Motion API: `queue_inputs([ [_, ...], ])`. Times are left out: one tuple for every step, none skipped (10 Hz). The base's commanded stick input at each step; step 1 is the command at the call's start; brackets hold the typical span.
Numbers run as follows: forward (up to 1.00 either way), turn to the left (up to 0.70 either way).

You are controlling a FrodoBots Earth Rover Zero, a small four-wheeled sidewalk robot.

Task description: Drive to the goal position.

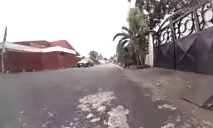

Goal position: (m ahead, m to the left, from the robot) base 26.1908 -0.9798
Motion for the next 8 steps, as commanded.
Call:
queue_inputs([
  [1.0,0.0],
  [1.0,0.0],
  [1.0,0.0],
  [1.0,0.0],
  [1.0,0.0],
  [1.0,0.0],
  [1.0,0.0],
  [1.0,0.0],
])
